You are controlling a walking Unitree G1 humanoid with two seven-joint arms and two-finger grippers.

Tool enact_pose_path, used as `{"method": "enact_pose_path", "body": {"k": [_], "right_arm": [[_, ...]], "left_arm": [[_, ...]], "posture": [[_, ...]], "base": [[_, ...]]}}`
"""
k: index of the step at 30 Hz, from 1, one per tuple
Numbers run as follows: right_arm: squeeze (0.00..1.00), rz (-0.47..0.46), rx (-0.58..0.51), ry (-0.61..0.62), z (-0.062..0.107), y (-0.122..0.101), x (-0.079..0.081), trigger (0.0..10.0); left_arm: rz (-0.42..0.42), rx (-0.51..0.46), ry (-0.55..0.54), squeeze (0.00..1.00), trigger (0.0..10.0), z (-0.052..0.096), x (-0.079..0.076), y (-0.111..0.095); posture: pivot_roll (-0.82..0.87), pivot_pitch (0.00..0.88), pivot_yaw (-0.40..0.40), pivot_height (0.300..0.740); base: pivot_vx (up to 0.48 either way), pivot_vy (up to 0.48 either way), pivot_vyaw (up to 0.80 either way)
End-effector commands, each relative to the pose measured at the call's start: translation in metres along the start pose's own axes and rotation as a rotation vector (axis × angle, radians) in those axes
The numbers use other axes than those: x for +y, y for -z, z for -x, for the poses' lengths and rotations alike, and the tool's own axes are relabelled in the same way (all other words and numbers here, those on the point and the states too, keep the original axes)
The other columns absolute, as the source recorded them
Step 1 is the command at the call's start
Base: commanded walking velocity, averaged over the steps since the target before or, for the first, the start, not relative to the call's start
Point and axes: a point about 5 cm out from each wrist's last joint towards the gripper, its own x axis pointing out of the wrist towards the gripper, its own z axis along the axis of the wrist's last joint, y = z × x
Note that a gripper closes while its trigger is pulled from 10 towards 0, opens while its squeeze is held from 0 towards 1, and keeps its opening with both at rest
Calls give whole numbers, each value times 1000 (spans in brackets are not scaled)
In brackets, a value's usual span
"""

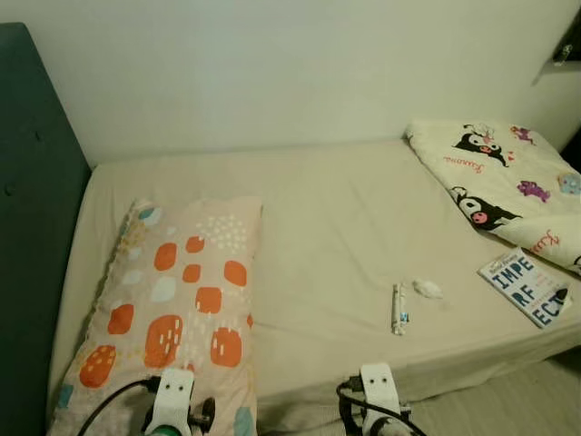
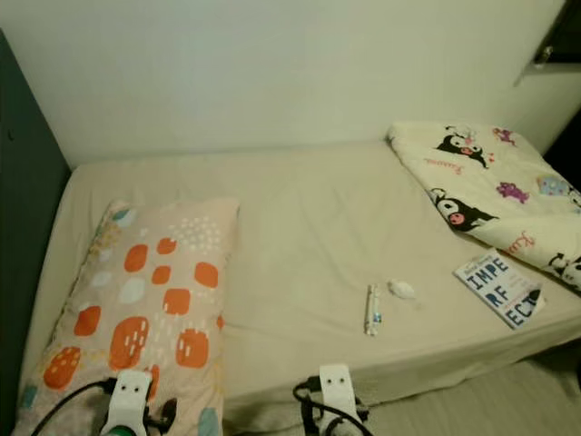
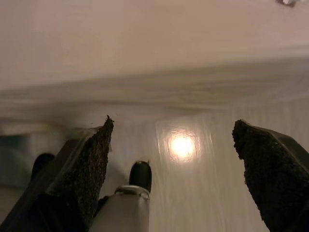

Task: Clean up the room

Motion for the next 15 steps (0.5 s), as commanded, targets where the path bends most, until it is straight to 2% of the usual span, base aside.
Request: {"method": "enact_pose_path", "body": {"k": [1,3,12,13,14,15], "right_arm": [[0,-4,23,-2,0,4,-1,10000],[0,-15,25,-7,0,2,0,10000],[0,-62,58,23,-2,1,-4,10000],[0,-67,70,20,-2,2,-4,10000],[0,-52,114,15,-2,6,-3,10000],[0,-52,114,15,-2,6,-3,10000]], "left_arm": [[24,34,-14,0,10000,0,1,5],[59,50,-23,0,10000,-3,3,7],[86,54,-11,0,10000,-10,6,-6],[106,67,-8,0,10000,-11,7,-6],[108,131,4,0,10000,-12,8,-4],[108,131,4,0,10000,-12,8,-4]], "posture": [[52,0,-13,740],[49,0,-11,740],[57,0,-3,740],[58,0,-1,740],[57,0,1,740],[57,0,1,740]], "base": [[0,0,0],[0,0,0],[0,0,0],[0,0,0],[0,0,0],[0,0,0]]}}
